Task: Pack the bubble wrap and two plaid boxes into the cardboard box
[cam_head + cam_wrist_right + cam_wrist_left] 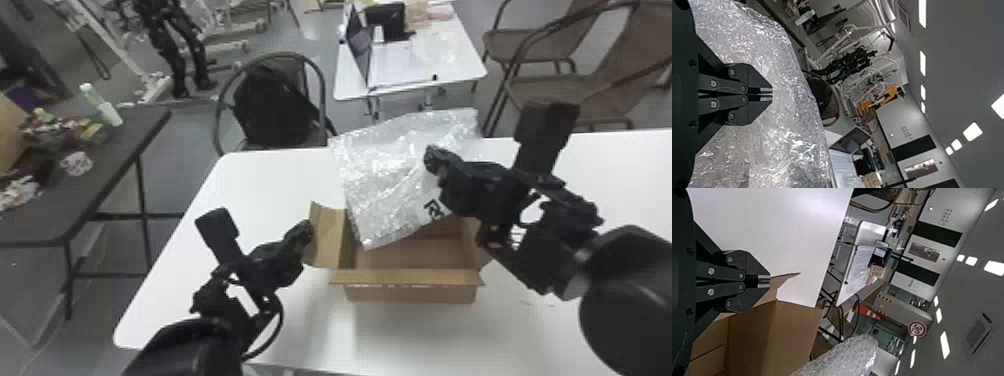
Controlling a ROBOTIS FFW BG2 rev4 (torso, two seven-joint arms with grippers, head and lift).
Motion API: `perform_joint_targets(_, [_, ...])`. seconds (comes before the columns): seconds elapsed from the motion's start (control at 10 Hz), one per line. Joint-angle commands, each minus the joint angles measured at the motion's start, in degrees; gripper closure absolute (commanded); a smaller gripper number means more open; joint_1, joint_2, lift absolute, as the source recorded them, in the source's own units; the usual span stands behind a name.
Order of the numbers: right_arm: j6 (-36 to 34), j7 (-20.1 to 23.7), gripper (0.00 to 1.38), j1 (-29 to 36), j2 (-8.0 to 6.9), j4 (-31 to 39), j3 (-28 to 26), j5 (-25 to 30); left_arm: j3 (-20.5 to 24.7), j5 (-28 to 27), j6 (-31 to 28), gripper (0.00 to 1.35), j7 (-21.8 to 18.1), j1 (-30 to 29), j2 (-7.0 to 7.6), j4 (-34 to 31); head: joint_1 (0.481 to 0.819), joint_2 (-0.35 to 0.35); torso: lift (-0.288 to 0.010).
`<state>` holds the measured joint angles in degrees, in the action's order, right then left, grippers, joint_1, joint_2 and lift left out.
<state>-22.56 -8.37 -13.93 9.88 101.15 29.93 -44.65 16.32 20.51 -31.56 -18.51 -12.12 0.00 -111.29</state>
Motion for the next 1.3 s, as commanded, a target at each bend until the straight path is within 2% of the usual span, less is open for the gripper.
perform_joint_targets(0.0, [0.0, 0.2, 1.21, -0.5, 0.23, -2.8, 1.6, -7.3, -0.2, 0.1, -0.1, 1.22, 0.1, 0.0, 0.00, 0.1, 0.690, 0.320, -0.104])
perform_joint_targets(0.2, [-0.1, -0.1, 1.21, 0.5, 0.14, -4.0, 1.6, -12.0, -0.1, 0.3, -0.2, 1.22, 0.1, -0.4, 0.26, 0.0, 0.695, 0.344, -0.104])
perform_joint_targets(0.4, [-0.4, -2.4, 1.21, 1.7, 0.14, -3.9, 0.8, -13.1, -0.1, 0.7, 0.1, 1.22, 0.4, -0.5, 0.44, 0.0, 0.695, 0.350, -0.104])
perform_joint_targets(0.5, [-2.5, -3.8, 0.98, 2.2, 0.05, -3.3, -0.1, -13.6, -0.1, 0.7, 0.2, 1.22, 0.4, -0.5, 0.44, 0.0, 0.695, 0.349, -0.104])
perform_joint_targets(0.6, [-3.8, -4.0, 0.57, 2.8, -0.48, -2.9, -1.5, -13.5, -0.1, 0.7, 0.3, 1.22, 0.5, -0.5, 0.35, 0.0, 0.695, 0.344, -0.104])
perform_joint_targets(0.7, [-5.2, -3.9, 0.28, 3.4, -0.92, -1.7, -3.2, -12.6, -0.2, 0.7, 0.4, 1.22, 0.5, -0.5, 0.35, 0.0, 0.695, 0.342, -0.104])
perform_joint_targets(0.8, [-6.4, -2.4, 0.10, 4.6, -1.71, -0.1, -6.1, -9.2, -0.2, 0.7, 0.4, 1.22, 0.5, -0.5, 0.26, 0.0, 0.695, 0.336, -0.104])
perform_joint_targets(1.0, [-3.1, 7.3, 0.13, 7.7, -4.17, 3.5, -13.3, 7.4, -0.1, 0.6, 1.0, 1.22, 0.5, -0.7, -0.15, 0.0, 0.695, 0.316, -0.104])
perform_joint_targets(1.2, [8.3, 8.5, 0.13, 14.6, -3.99, 8.1, -17.3, 19.3, -0.1, 0.7, 1.4, 1.22, 0.5, -0.7, -0.15, 0.0, 0.695, 0.246, -0.104])
